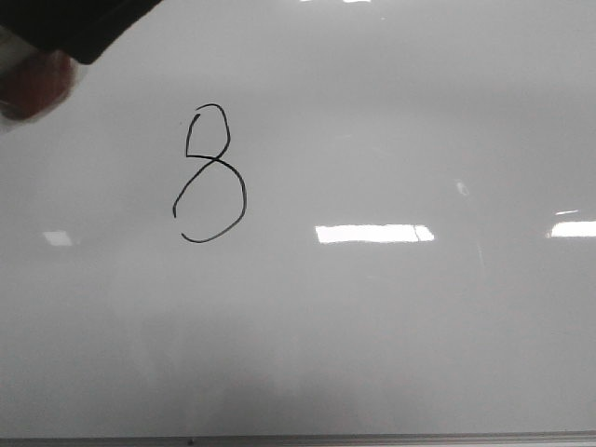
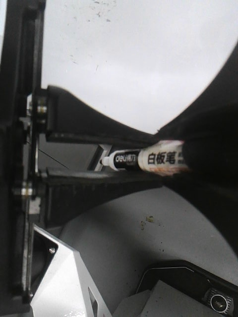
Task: Write number 8 on whiteboard
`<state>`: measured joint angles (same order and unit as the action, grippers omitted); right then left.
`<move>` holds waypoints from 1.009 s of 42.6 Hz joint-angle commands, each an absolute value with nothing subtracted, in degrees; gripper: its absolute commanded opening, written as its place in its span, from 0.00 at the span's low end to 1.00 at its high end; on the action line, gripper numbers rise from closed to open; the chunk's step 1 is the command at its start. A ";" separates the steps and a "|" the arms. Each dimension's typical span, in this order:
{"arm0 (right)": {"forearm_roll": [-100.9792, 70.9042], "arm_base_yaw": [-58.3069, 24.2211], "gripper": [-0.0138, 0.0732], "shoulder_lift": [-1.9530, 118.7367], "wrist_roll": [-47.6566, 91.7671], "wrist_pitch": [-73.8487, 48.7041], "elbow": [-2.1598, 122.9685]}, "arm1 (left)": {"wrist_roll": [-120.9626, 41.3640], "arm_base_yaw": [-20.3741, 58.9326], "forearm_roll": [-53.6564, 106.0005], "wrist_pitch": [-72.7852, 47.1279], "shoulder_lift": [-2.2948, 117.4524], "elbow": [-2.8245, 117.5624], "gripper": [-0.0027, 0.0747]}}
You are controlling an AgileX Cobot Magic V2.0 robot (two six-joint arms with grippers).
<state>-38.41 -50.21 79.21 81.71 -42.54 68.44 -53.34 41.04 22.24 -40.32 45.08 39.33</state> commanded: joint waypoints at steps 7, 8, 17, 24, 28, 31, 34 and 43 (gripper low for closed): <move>-39.69 -50.15 0.23 77.11 80.12 -38.97 70.54 | -53.29 41.54 22.95 -37.49 44.72 41.27 0.01; -39.69 -50.15 0.28 77.11 79.12 -38.75 70.54 | -53.18 41.54 22.95 -37.49 44.72 41.27 0.01; -40.25 -49.79 0.92 75.73 67.94 -32.34 70.54 | -42.27 39.90 21.86 -36.74 47.90 41.27 0.01; -40.25 -45.44 0.87 72.26 64.34 -28.74 70.45 | -30.80 34.05 21.50 -35.66 53.55 41.27 0.01; -40.25 -40.76 0.86 69.33 60.76 -29.45 69.54 | -23.10 28.24 21.50 -34.46 56.96 41.37 0.01; -40.25 -36.13 0.86 66.34 57.07 -30.54 67.33 | -20.73 22.94 21.50 -33.63 58.87 41.78 0.01; -40.25 -31.72 0.86 62.93 54.40 -31.04 63.62 | -20.62 17.33 21.50 -33.36 60.31 42.45 0.01; -40.25 -20.19 0.86 48.97 47.36 -30.01 45.82 | -20.62 2.72 21.50 -31.79 62.42 43.00 0.01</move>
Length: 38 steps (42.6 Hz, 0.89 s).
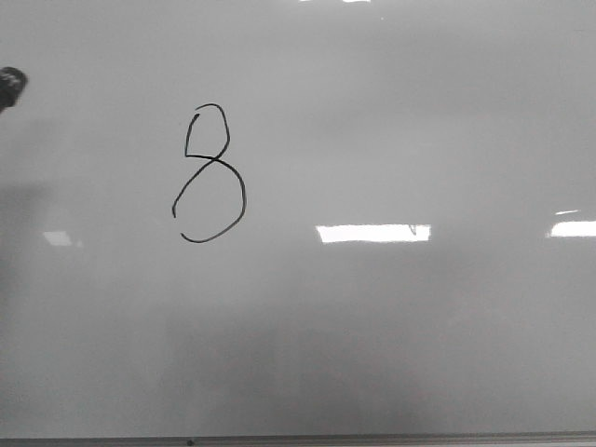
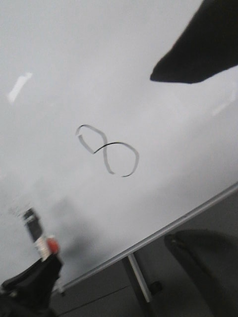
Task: Write number 8 on whiteboard
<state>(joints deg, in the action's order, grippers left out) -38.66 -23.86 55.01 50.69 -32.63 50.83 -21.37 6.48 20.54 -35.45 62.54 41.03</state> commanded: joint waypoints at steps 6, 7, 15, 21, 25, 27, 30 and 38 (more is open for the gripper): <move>-40.25 -14.16 0.86 38.17 40.08 -27.33 34.13 | -20.62 -2.39 21.50 -28.74 63.76 43.00 0.01; -40.25 -13.42 0.86 36.50 39.46 -26.88 32.49 | -20.62 -2.70 21.50 -28.28 63.93 43.00 0.01; -40.25 -9.74 0.72 23.52 37.07 -23.58 21.48 | -20.62 -3.78 21.50 -24.72 67.62 43.00 0.01; -40.25 -9.74 0.41 17.01 37.07 -21.97 19.59 | -20.62 -3.78 21.61 -20.71 70.28 43.00 0.01; -40.25 -9.74 0.20 15.28 37.07 -22.07 19.59 | -20.62 -3.78 21.71 -17.51 71.56 43.00 0.01; -40.25 -9.74 0.11 15.20 37.12 -22.07 19.59 | -20.62 -3.78 21.71 -16.08 72.15 43.00 0.01; -40.25 -9.74 0.09 15.20 37.12 -22.19 19.55 | -20.51 -3.78 21.71 -14.27 73.03 43.00 0.01; -40.25 -9.74 0.08 15.20 37.12 -22.46 19.55 | -19.88 -3.78 24.83 -7.83 75.80 43.00 0.01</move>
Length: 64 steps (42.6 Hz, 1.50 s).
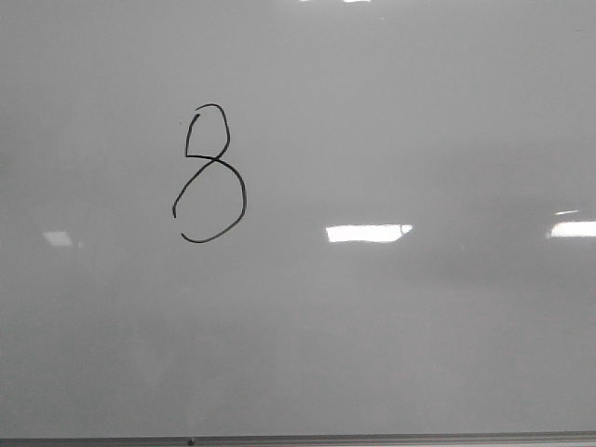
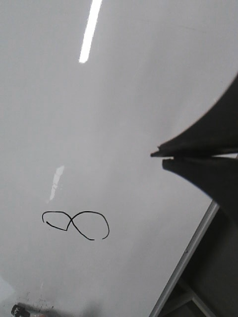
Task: Write number 8 on whiteboard
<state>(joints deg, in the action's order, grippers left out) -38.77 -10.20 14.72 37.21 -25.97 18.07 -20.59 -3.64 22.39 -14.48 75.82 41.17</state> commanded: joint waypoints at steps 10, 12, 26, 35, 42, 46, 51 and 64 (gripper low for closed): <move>-40.25 -9.74 0.08 15.26 37.12 -22.60 19.55 | -19.88 -3.78 25.70 -4.79 79.66 43.00 0.03; -40.25 -9.74 0.08 15.26 37.12 -22.63 19.55 | -19.88 -3.78 25.58 -4.77 80.08 43.00 0.08; -40.25 -9.74 0.08 15.26 37.12 -22.69 19.55 | -19.88 -3.78 25.58 -4.66 80.92 43.00 0.58; -40.25 -9.74 0.08 15.26 37.12 -22.69 19.55 | -19.88 -3.78 25.28 -6.91 79.78 43.00 0.64; -40.25 -9.74 0.08 15.26 37.12 -22.39 19.55 | -19.88 -3.78 23.34 -12.82 73.78 42.88 0.63; -40.25 -9.74 0.08 15.26 37.12 -22.39 19.55 | -19.88 -3.67 22.57 -17.08 66.38 42.11 0.60; -40.25 -9.74 0.08 15.26 37.12 -22.45 19.55 | -20.00 -3.67 22.57 -17.50 57.88 39.78 0.49; -40.25 -9.74 0.08 15.26 37.12 -22.45 19.55 | -20.39 -3.67 22.57 -16.82 38.88 28.55 0.02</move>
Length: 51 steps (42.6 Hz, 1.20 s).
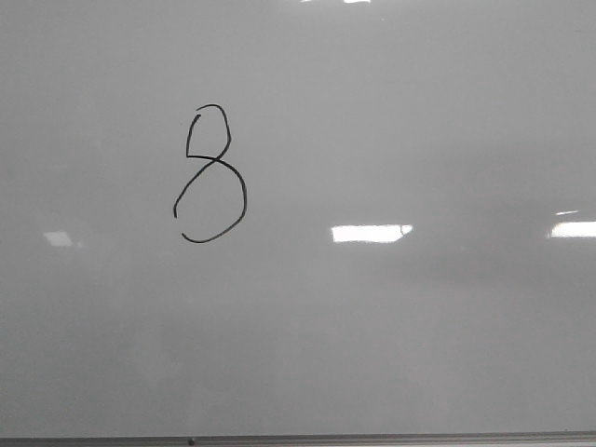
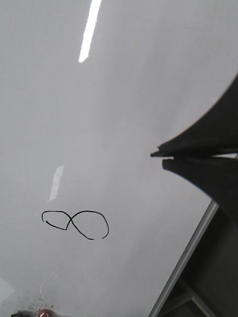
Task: Write number 8 on whiteboard
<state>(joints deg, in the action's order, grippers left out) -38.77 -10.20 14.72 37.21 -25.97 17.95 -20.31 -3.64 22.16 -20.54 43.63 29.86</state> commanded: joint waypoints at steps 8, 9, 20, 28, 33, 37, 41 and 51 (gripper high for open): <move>-40.25 -9.74 0.08 15.26 37.12 -22.45 19.55 | -20.39 -3.67 22.57 -16.70 27.72 23.68 0.01; -40.25 -9.74 0.08 15.26 37.12 -22.45 19.55 | -20.39 -3.67 22.57 -16.70 26.15 23.28 0.01; -40.25 -9.74 0.08 15.26 37.12 -22.45 19.55 | -20.39 -3.67 22.79 -16.82 16.37 22.76 0.01; -40.25 -9.74 0.08 15.26 37.12 -22.45 19.55 | -20.39 -3.67 22.79 -16.82 15.70 22.76 0.01; -40.25 -9.74 0.08 15.26 37.12 -22.45 19.55 | -20.39 -3.67 22.79 -16.82 15.70 22.76 0.01; -40.25 -9.74 0.08 15.26 37.12 -22.45 19.55 | -20.39 -3.67 22.79 -16.82 15.70 22.76 0.01; -40.25 -9.74 0.08 15.26 37.12 -22.45 19.55 | -20.39 -3.67 22.79 -16.82 15.70 22.76 0.01; -40.25 -9.74 0.08 15.26 37.12 -22.45 19.55 | -20.23 -3.67 22.31 -14.49 15.70 21.97 0.01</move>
